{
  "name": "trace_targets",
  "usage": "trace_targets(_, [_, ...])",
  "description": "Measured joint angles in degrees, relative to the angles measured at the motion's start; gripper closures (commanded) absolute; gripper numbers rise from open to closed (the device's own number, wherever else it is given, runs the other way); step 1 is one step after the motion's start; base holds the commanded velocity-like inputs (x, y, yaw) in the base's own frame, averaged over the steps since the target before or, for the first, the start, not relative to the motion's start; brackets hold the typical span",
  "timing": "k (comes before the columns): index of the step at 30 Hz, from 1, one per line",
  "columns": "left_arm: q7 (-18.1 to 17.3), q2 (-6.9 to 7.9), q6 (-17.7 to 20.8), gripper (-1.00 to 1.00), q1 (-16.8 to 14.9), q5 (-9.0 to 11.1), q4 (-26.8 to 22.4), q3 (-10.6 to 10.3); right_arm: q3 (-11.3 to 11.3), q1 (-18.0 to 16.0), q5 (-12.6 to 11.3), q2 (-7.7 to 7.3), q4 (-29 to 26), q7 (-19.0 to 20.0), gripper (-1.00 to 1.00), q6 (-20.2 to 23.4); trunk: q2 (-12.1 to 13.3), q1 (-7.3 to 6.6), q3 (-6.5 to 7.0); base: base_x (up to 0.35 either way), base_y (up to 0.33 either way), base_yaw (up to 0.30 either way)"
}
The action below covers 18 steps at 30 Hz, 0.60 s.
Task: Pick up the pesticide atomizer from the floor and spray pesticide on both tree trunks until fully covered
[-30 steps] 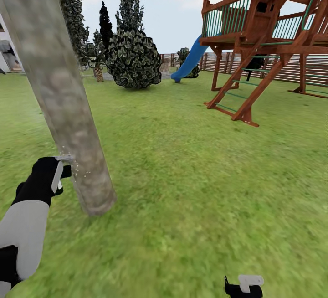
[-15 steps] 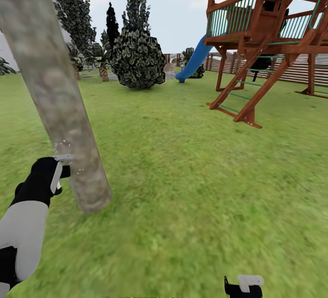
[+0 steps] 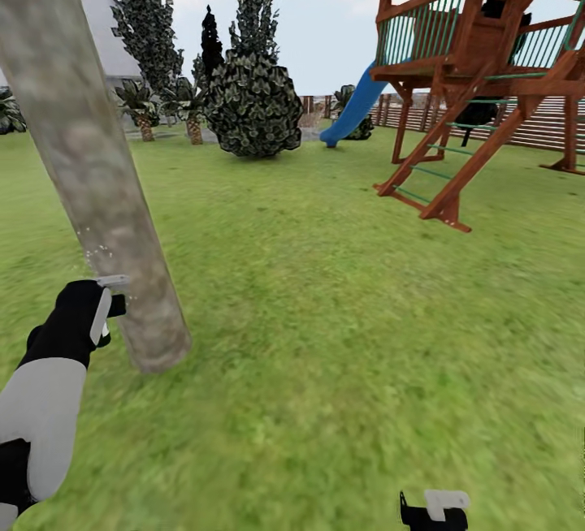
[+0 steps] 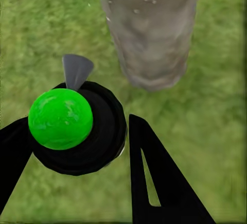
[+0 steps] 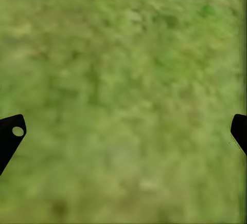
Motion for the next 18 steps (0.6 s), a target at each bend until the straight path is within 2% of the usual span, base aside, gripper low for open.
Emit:
trace_targets(5, [0.1,0.42,-0.3,1.00,0.5,-0.1,0.9,0.3,0.0,0.0,0.0,0.01,0.0,0.0,-1.00,0.0,0.0,0.00,0.00,0.031,-0.273,0.258])
trace_targets(7, [0.1,0.42,-0.4,1.00,2.0,0.0,1.1,0.2,0.0,0.0,0.0,0.01,0.0,0.0,-1.00,0.0,0.0,-0.01,0.00,0.135,-0.263,0.275])
trace_targets(11, [0.1,-0.02,-0.4,1.00,2.7,-0.1,1.0,0.2,0.0,0.0,0.0,0.01,0.0,0.0,-1.00,0.0,0.0,-0.02,0.00,0.204,-0.219,0.259])
trace_targets(18, [0.1,-0.19,-0.4,1.00,2.8,-0.2,1.0,0.3,0.0,0.0,0.0,-0.17,0.0,-0.1,-1.00,0.0,0.0,-0.03,0.00,0.242,-0.186,0.030])
